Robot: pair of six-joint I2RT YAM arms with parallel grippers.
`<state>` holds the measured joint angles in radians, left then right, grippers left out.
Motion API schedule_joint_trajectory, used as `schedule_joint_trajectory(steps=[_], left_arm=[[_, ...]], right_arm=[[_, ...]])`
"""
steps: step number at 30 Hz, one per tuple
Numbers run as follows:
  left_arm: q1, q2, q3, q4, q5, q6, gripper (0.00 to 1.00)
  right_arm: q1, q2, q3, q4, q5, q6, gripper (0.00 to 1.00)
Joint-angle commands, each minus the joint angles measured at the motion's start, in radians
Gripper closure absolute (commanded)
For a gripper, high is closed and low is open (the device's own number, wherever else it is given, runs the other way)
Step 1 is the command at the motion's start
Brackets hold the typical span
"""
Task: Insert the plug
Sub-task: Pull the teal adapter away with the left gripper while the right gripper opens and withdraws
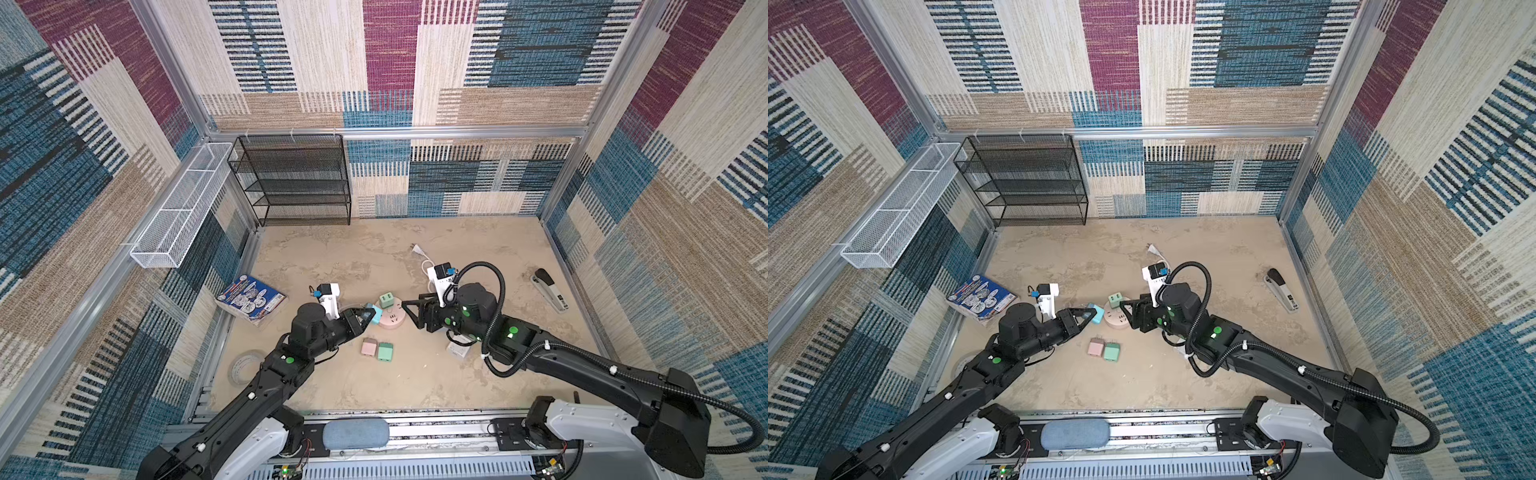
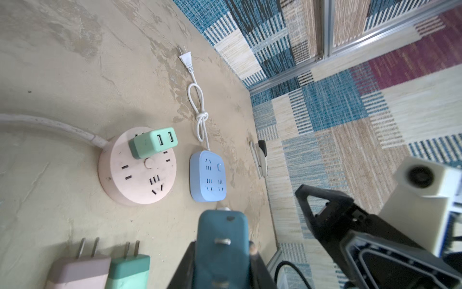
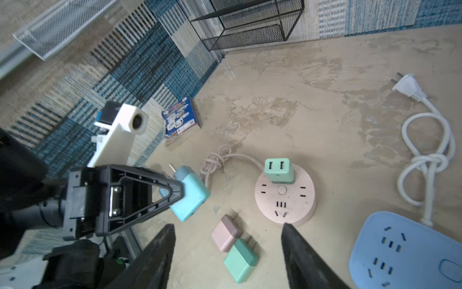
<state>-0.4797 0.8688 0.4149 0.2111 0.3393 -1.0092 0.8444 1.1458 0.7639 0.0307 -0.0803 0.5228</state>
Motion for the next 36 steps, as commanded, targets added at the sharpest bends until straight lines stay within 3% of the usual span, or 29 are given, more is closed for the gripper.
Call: schedule_joint_trajectory(steps=[1, 12, 29, 36], left_arm=[[0.001, 0.023, -0.021, 0.246, -0.022, -0.115, 1.0], [0.001, 0.136, -0.01, 0.499, 0.05, -0.234, 1.0], [-0.012, 0.29, -0.029, 0.863, 0.121, -0.386, 1.0], [-0.032, 0.28, -0.031, 0.875, 0.115, -0.384, 1.0]], right_arm=[[-0.023, 0.018, -0.032, 0.214, -0.197, 0.149, 0.34], [-0.109, 0.096, -0.109, 0.457, -0.369, 0.361, 0.45], [-0.117, 0.158, -0.128, 0.649, -0.413, 0.493, 0.51], [-0.119, 0.184, -0.108, 0.645, -0.405, 0.496, 0.53]])
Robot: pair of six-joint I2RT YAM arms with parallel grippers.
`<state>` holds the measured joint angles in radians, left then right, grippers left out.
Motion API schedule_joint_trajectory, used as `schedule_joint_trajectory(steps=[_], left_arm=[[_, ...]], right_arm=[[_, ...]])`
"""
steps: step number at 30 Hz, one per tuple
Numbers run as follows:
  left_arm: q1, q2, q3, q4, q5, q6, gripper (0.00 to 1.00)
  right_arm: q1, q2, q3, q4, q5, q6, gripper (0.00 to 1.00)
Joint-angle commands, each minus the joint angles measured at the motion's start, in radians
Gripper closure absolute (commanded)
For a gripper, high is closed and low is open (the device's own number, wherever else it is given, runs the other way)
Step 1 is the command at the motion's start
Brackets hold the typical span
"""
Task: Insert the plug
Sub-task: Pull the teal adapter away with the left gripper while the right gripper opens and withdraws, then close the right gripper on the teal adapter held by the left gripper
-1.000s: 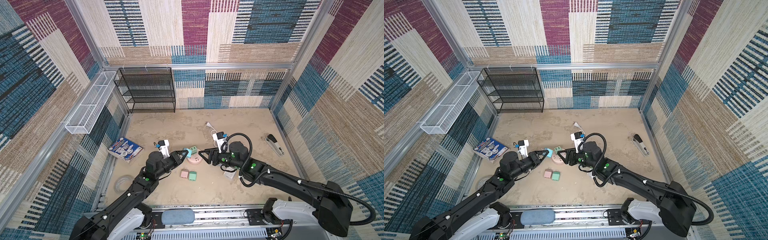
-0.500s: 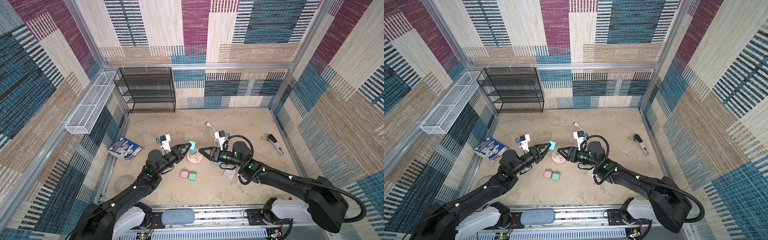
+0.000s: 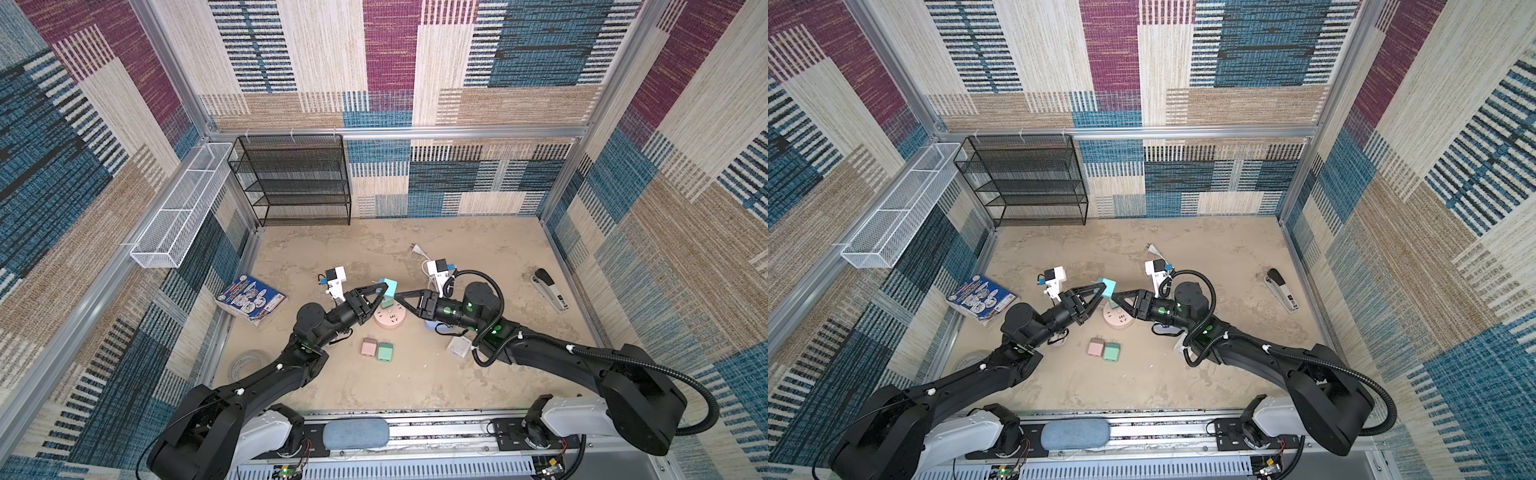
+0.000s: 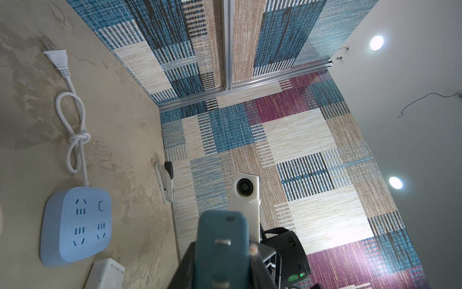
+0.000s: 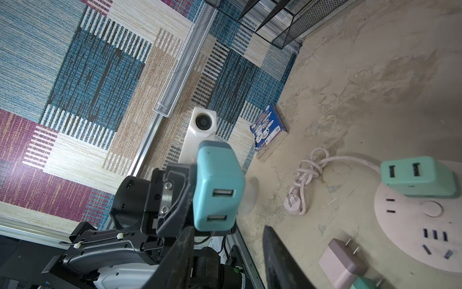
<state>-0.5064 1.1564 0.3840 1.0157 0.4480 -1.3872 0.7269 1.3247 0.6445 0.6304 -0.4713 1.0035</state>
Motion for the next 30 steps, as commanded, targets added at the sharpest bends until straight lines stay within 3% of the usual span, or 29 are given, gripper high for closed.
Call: schedule_joint_trajectory(steps=[1, 9, 15, 18, 22, 25, 27, 28, 30], left_arm=[[-0.007, -0.01, 0.0, 0.069, 0.005, -0.003, 1.0], [-0.036, -0.006, -0.001, 0.065, -0.002, 0.013, 1.0], [-0.048, 0.033, -0.005, 0.111, -0.008, 0.001, 1.0], [-0.052, 0.06, -0.004, 0.14, -0.005, -0.01, 1.0], [-0.053, 0.089, -0.005, 0.167, 0.0, -0.021, 1.0], [-0.053, 0.098, -0.007, 0.164, -0.001, -0.021, 1.0], [-0.053, 0.099, -0.01, 0.158, -0.003, -0.016, 1.0], [-0.052, 0.097, -0.01, 0.155, -0.002, -0.012, 0.97], [-0.052, 0.088, -0.011, 0.136, -0.007, -0.002, 0.71]], right_arm=[[-0.001, 0.005, 0.014, 0.048, -0.013, 0.012, 0.53], [-0.001, 0.004, 0.032, 0.053, -0.019, 0.004, 0.54], [-0.001, 0.017, 0.048, 0.071, -0.032, 0.007, 0.63], [-0.001, 0.024, 0.054, 0.077, -0.041, 0.007, 0.74], [-0.002, 0.026, 0.06, 0.07, -0.044, -0.003, 0.83], [-0.001, 0.024, 0.068, 0.043, -0.039, -0.023, 1.0], [-0.001, 0.026, 0.077, 0.021, -0.039, -0.038, 1.0], [-0.003, 0.028, 0.079, 0.014, -0.038, -0.044, 1.0], [-0.004, 0.03, 0.084, 0.001, -0.042, -0.051, 1.0]])
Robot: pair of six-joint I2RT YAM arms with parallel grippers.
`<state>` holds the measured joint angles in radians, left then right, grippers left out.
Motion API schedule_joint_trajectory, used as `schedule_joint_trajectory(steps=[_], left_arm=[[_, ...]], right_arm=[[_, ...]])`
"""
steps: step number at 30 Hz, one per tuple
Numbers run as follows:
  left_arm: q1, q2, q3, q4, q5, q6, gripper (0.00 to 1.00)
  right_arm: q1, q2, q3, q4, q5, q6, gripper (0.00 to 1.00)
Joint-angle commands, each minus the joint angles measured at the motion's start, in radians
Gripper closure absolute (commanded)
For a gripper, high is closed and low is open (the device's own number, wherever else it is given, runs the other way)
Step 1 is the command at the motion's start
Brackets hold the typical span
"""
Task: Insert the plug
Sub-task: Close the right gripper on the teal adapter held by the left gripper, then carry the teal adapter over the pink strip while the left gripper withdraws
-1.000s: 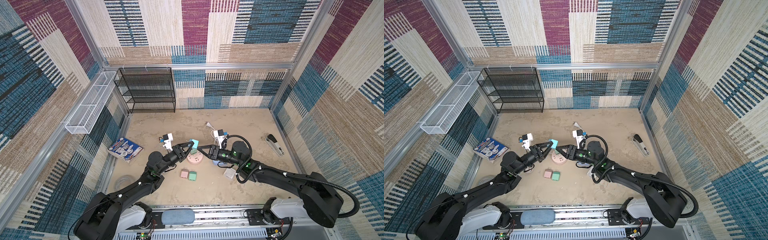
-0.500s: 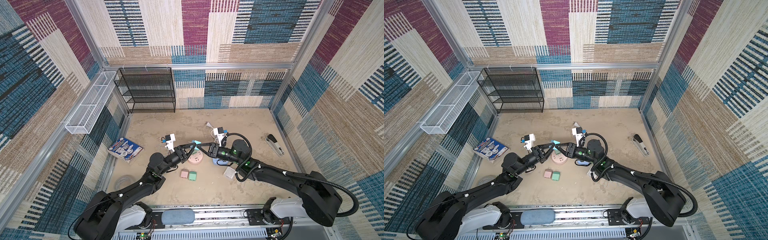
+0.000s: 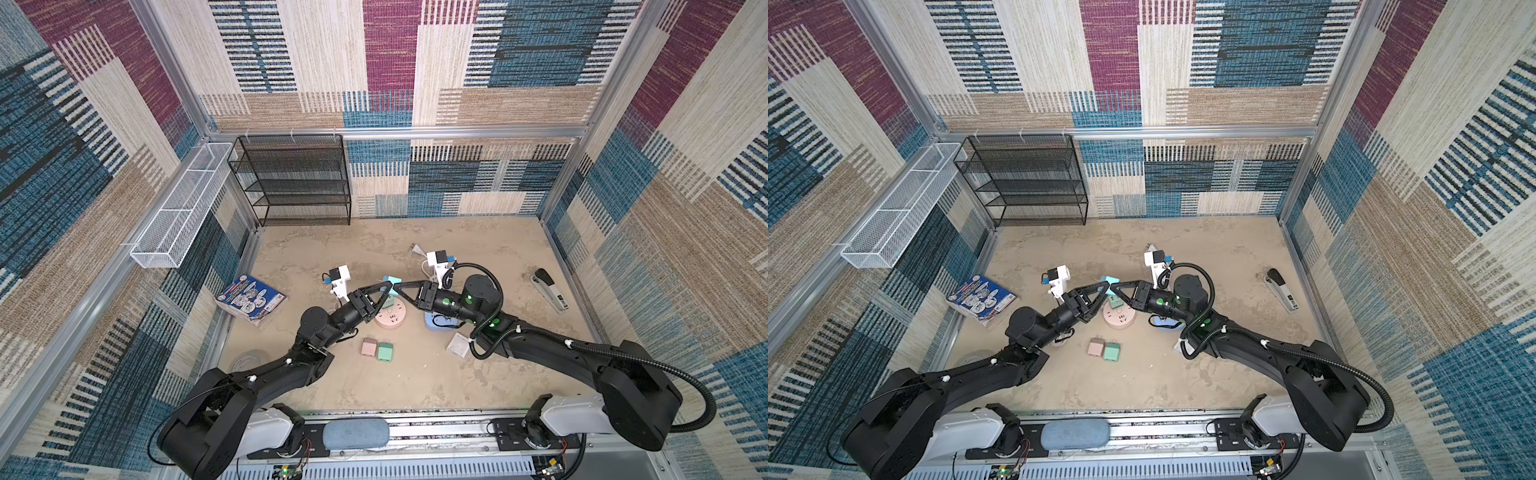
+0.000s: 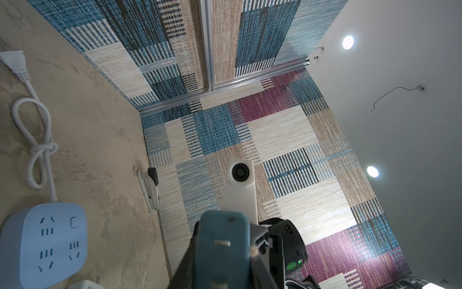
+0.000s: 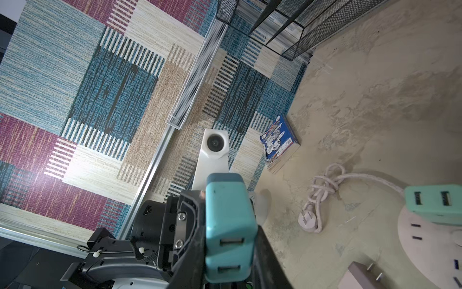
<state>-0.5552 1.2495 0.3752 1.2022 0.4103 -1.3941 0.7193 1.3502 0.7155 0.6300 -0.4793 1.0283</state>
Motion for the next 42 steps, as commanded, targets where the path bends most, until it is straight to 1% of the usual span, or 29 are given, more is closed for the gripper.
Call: schedule_joint_trajectory(steps=[1, 2, 3, 4, 5, 8, 11, 14, 15, 17, 18, 20, 21, 23, 27, 30, 32, 35, 39, 42], left_arm=[[-0.002, -0.014, -0.002, -0.069, 0.03, 0.012, 0.62], [-0.002, -0.024, -0.002, -0.088, 0.029, 0.019, 0.48], [0.002, -0.039, -0.001, -0.119, 0.026, 0.028, 0.26], [0.007, -0.058, 0.002, -0.151, 0.026, 0.039, 0.07], [0.013, -0.078, 0.004, -0.185, 0.027, 0.054, 0.0], [0.041, -0.176, 0.026, -0.358, 0.035, 0.114, 0.0], [0.072, -0.305, 0.068, -0.623, 0.031, 0.223, 0.0], [0.093, -0.438, 0.157, -1.007, -0.022, 0.403, 0.0], [0.095, -0.474, 0.195, -1.142, -0.056, 0.472, 0.0], [0.101, -0.517, 0.268, -1.353, -0.124, 0.589, 0.01], [0.104, -0.531, 0.3, -1.44, -0.165, 0.637, 0.02], [0.112, -0.552, 0.34, -1.554, -0.226, 0.696, 0.03], [0.116, -0.563, 0.353, -1.592, -0.249, 0.718, 0.03], [0.119, -0.577, 0.372, -1.642, -0.285, 0.749, 0.03], [0.121, -0.587, 0.393, -1.695, -0.322, 0.788, 0.04], [0.123, -0.584, 0.388, -1.704, -0.326, 0.798, 0.04], [0.124, -0.582, 0.376, -1.699, -0.324, 0.796, 0.04], [0.123, -0.575, 0.362, -1.692, -0.32, 0.796, 0.04], [0.123, -0.569, 0.34, -1.681, -0.314, 0.793, 0.05], [0.123, -0.565, 0.326, -1.678, -0.314, 0.791, 0.05]], right_arm=[[0.001, 0.005, 0.013, -0.004, -0.037, -0.078, 1.0], [-0.001, 0.005, 0.015, -0.008, -0.04, -0.078, 1.0], [-0.006, 0.005, 0.014, -0.014, -0.042, -0.081, 1.0], [-0.009, 0.005, 0.015, -0.025, -0.043, -0.086, 1.0], [-0.015, 0.004, 0.018, -0.037, -0.045, -0.092, 1.0], [-0.035, -0.002, 0.024, -0.093, -0.053, -0.118, 1.0], [-0.06, -0.005, 0.058, -0.223, -0.049, -0.175, 1.0], [-0.072, 0.001, 0.156, -0.441, -0.01, -0.318, 1.0], [-0.072, 0.007, 0.205, -0.542, 0.029, -0.377, 1.0], [-0.074, 0.031, 0.305, -0.724, 0.104, -0.486, 1.0], [-0.073, 0.048, 0.355, -0.81, 0.151, -0.54, 1.0], [-0.074, 0.076, 0.443, -0.937, 0.208, -0.639, 1.0], [-0.074, 0.087, 0.479, -0.989, 0.234, -0.679, 1.0], [-0.073, 0.108, 0.54, -1.078, 0.289, -0.711, 1.0], [-0.075, 0.157, 0.656, -1.226, 0.328, -0.752, 1.0], [-0.073, 0.223, 0.757, -1.356, 0.324, -0.781, 1.0], [-0.074, 0.274, 0.826, -1.442, 0.345, -0.794, 1.0], [-0.074, 0.311, 0.867, -1.498, 0.364, -0.809, 1.0], [-0.073, 0.337, 0.88, -1.534, 0.37, -0.812, 1.0], [-0.071, 0.365, 0.922, -1.568, 0.382, -0.816, 1.0]])
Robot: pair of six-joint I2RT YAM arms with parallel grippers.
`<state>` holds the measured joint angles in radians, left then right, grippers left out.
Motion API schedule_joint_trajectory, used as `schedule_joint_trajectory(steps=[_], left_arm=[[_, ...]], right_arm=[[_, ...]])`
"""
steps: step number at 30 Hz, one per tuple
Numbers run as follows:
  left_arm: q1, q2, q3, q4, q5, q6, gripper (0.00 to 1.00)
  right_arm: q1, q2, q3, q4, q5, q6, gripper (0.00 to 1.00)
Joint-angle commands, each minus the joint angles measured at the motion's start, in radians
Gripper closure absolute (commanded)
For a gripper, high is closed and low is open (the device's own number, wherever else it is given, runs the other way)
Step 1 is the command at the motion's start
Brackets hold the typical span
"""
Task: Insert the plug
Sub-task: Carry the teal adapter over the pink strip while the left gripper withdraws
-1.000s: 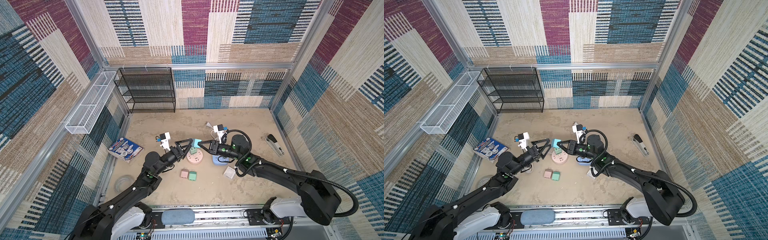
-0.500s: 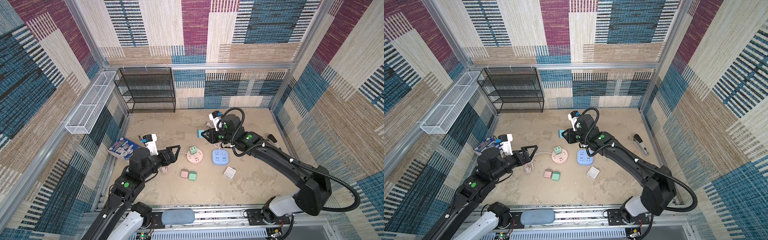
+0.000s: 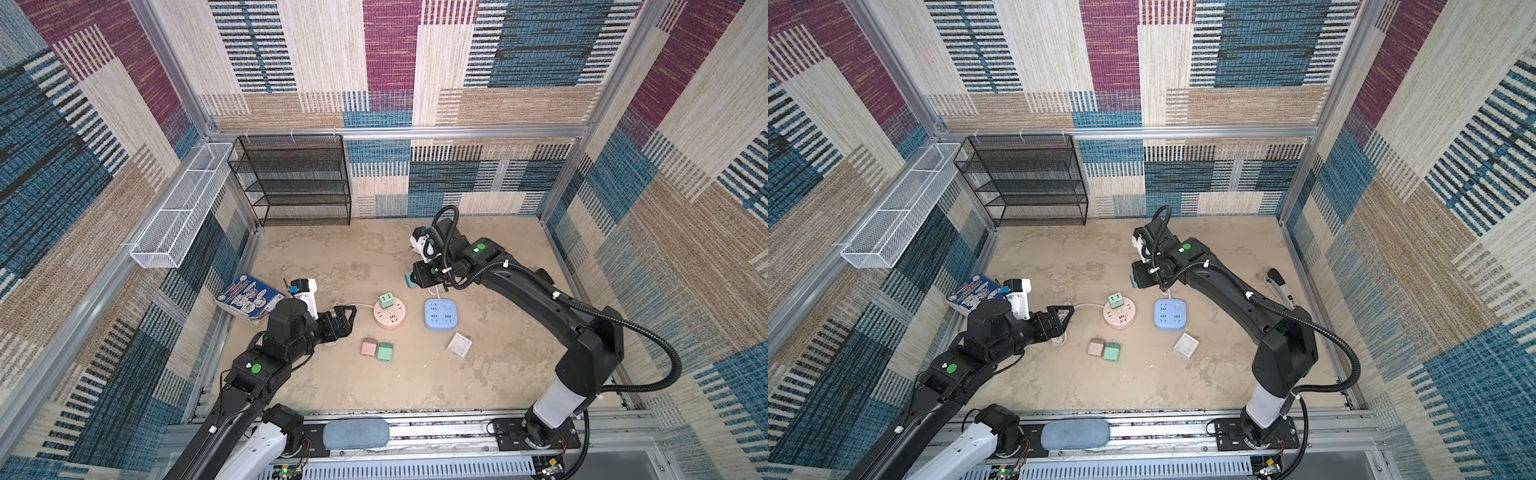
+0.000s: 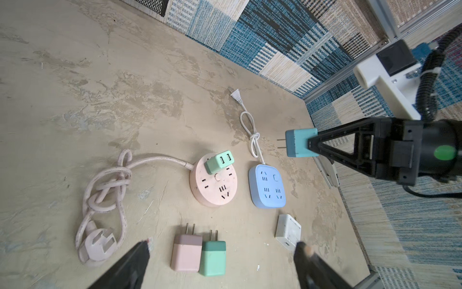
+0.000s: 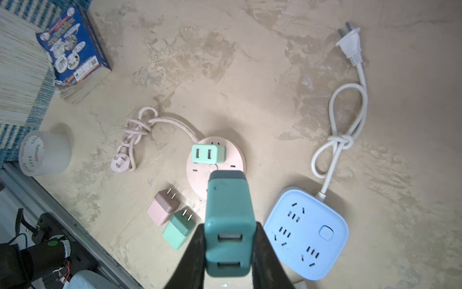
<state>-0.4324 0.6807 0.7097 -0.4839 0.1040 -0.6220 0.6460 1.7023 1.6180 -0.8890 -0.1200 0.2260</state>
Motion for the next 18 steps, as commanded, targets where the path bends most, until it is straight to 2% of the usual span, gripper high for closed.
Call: schedule_joint_trajectory(steps=[1, 18], left_arm=[[0.0, 0.006, -0.011, 0.012, -0.006, 0.019, 0.05], [0.0, 0.026, -0.056, 0.048, 0.017, 0.017, 0.06]], right_arm=[[0.001, 0.021, 0.025, -0.057, 0.026, -0.014, 1.0], [0.046, 0.168, 0.097, -0.112, 0.086, 0.009, 1.0]])
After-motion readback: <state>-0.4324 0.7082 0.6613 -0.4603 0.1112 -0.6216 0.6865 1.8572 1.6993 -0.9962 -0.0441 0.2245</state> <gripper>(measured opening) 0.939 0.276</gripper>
